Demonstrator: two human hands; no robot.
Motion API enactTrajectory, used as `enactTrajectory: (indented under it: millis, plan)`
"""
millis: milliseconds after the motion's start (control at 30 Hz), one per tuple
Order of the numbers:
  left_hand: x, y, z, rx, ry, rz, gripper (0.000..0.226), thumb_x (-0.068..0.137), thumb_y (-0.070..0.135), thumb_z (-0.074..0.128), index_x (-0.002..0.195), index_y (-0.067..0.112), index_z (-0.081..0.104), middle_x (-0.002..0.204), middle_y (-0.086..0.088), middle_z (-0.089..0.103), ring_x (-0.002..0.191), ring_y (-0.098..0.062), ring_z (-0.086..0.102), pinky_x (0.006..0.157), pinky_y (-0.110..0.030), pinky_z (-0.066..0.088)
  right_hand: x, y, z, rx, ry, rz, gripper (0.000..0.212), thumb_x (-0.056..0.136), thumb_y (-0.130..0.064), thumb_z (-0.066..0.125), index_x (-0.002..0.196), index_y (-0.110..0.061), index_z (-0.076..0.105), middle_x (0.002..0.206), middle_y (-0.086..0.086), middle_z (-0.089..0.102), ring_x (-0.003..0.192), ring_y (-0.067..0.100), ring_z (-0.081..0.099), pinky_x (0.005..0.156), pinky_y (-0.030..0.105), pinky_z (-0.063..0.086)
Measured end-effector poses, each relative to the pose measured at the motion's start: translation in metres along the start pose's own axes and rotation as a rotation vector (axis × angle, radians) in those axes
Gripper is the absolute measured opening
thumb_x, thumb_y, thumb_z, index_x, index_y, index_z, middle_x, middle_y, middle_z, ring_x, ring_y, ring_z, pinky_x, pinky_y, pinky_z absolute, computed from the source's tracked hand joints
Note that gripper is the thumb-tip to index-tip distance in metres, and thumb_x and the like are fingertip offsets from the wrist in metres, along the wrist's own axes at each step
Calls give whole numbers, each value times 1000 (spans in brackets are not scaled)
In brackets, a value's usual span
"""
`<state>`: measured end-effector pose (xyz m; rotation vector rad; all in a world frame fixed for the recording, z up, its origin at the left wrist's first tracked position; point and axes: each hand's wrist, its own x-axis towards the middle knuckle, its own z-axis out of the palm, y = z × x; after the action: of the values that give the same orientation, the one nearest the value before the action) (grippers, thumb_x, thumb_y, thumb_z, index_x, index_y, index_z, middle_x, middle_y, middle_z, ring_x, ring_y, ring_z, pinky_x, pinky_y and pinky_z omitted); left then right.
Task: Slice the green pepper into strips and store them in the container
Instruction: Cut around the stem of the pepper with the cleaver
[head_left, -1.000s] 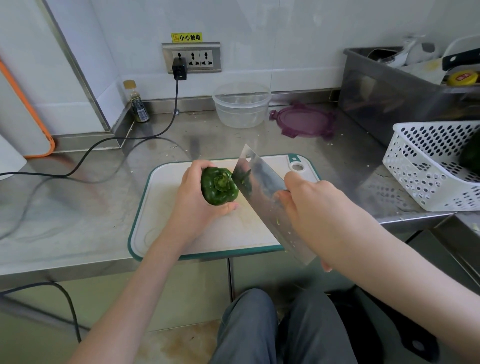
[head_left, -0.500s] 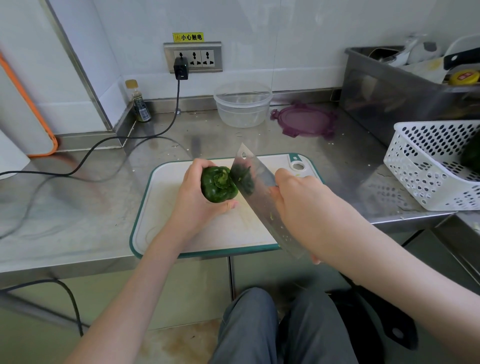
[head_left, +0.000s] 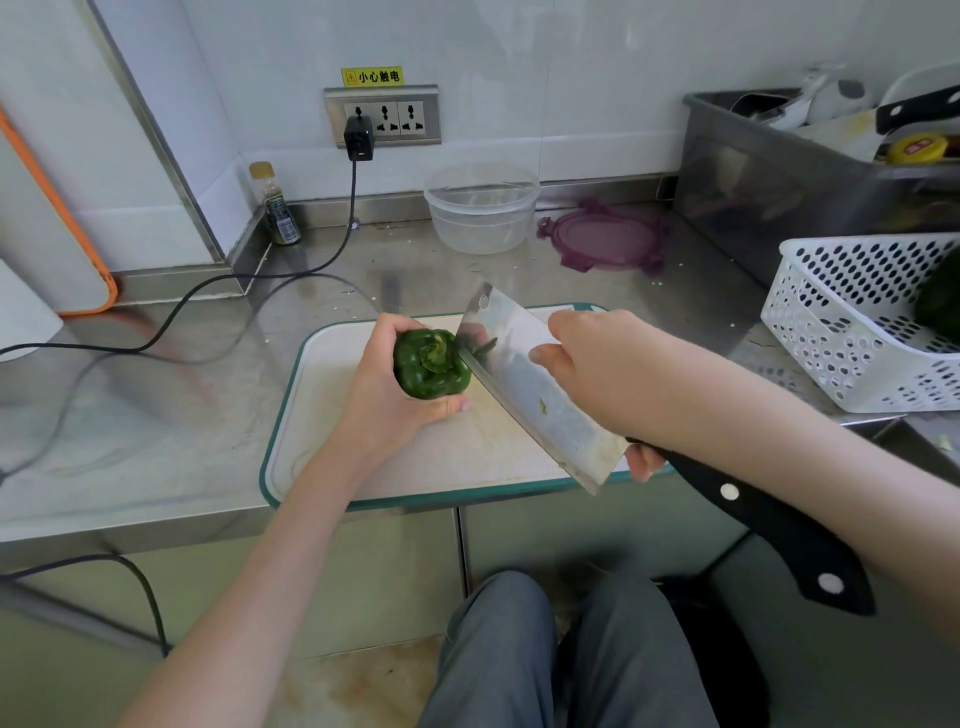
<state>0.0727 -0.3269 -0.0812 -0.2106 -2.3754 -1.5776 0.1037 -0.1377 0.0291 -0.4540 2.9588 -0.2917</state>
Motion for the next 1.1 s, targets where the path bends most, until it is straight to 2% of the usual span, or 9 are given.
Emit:
enactTrajectory:
  millis: [100, 367, 600, 767, 967, 1100]
  plan:
    - [0, -1, -1, -11, -17, 18, 70, 51, 8, 91, 96, 29, 43, 95, 6, 55, 82, -3, 53, 75, -13, 45, 3, 1, -6, -17, -14, -16, 39, 101, -25, 35, 63, -20, 29, 65, 1, 37, 58, 15, 36, 51, 19, 31]
    - [0, 0, -2, 5, -38, 17, 67, 55, 3, 89, 103, 15, 45, 101, -3, 57, 85, -5, 54, 75, -11, 44, 12, 1, -19, -52, -56, -45, 40, 101, -22, 37, 61, -19, 33, 63, 1, 38, 54, 10, 34, 50, 20, 31]
    - [-1, 1, -3, -16, -41, -1, 66, 56, 2, 88, 103, 15, 44, 98, 0, 56, 82, -2, 53, 74, -9, 44, 11, -6, -20, -94, -39, -66, 41, 100, -19, 40, 60, -20, 31, 62, 0, 36, 53, 11, 33, 50, 18, 29]
    - [-1, 1, -3, -35, -24, 0, 66, 55, 2, 88, 97, 27, 43, 93, 7, 54, 77, 4, 52, 72, -8, 43, 9, -4, -19, -117, 17, -73, 40, 100, -18, 41, 61, -19, 31, 62, 0, 37, 70, 22, 43, 51, 16, 30]
    - [-2, -1, -3, -64, -17, -22, 69, 54, 1, 88, 104, 17, 43, 91, 9, 54, 74, 7, 53, 70, -7, 43, 9, -6, -27, -112, 12, -88, 42, 99, -17, 41, 60, -23, 30, 63, -1, 36, 74, 22, 43, 51, 15, 29]
    - [-2, 0, -3, -59, -12, -25, 67, 54, 3, 89, 98, 26, 43, 89, 10, 54, 73, 6, 53, 70, -7, 42, 9, -7, -21, -105, -22, -105, 41, 100, -18, 40, 60, -21, 30, 63, -1, 37, 73, 23, 44, 51, 16, 30]
